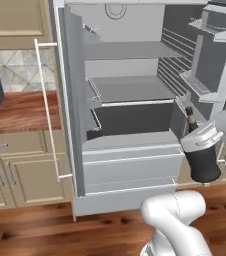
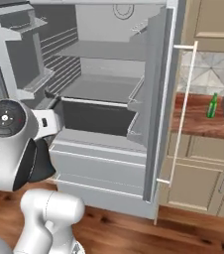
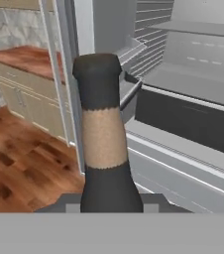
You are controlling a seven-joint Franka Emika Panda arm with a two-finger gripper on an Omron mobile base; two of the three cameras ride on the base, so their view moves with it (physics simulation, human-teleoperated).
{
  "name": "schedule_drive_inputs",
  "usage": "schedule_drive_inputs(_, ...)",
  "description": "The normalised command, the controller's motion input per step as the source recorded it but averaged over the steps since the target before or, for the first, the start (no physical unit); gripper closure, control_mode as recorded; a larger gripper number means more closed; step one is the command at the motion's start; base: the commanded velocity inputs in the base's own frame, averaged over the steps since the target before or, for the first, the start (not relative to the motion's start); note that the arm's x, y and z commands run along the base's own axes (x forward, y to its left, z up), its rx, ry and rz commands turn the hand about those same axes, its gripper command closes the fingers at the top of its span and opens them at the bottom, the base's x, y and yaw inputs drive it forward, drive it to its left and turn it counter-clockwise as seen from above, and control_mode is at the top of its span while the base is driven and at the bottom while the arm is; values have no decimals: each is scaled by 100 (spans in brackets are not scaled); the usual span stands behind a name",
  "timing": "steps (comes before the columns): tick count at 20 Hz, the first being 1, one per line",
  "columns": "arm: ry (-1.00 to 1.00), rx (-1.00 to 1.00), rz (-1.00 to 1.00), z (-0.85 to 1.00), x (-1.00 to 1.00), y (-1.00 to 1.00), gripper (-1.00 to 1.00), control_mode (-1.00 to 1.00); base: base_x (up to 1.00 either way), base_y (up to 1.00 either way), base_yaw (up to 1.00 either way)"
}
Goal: Place the liquor and beer on the top shelf of the fridge to keep them out of children's reach, and place the bell pepper on lower shelves for easy access.
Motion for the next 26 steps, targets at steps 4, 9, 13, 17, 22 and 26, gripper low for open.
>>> schedule_drive_inputs(4, 0, 0, 0, 0, 0, 0, 100, 100, 55, 44, -25)
schedule_drive_inputs(9, 0, 0, 0, 0, 0, 0, 100, 100, 66, 9, -18)
schedule_drive_inputs(13, 0, 0, 0, 0, 0, 0, 100, 100, 67, 0, -15)
schedule_drive_inputs(17, 0, 0, 0, 0, 0, 0, 100, 100, 65, 7, -15)
schedule_drive_inputs(22, 0, 0, 0, 0, 0, 0, 100, 100, 65, 18, -16)
schedule_drive_inputs(26, 0, 0, 0, 0, 0, 0, 100, 100, 69, 14, -16)
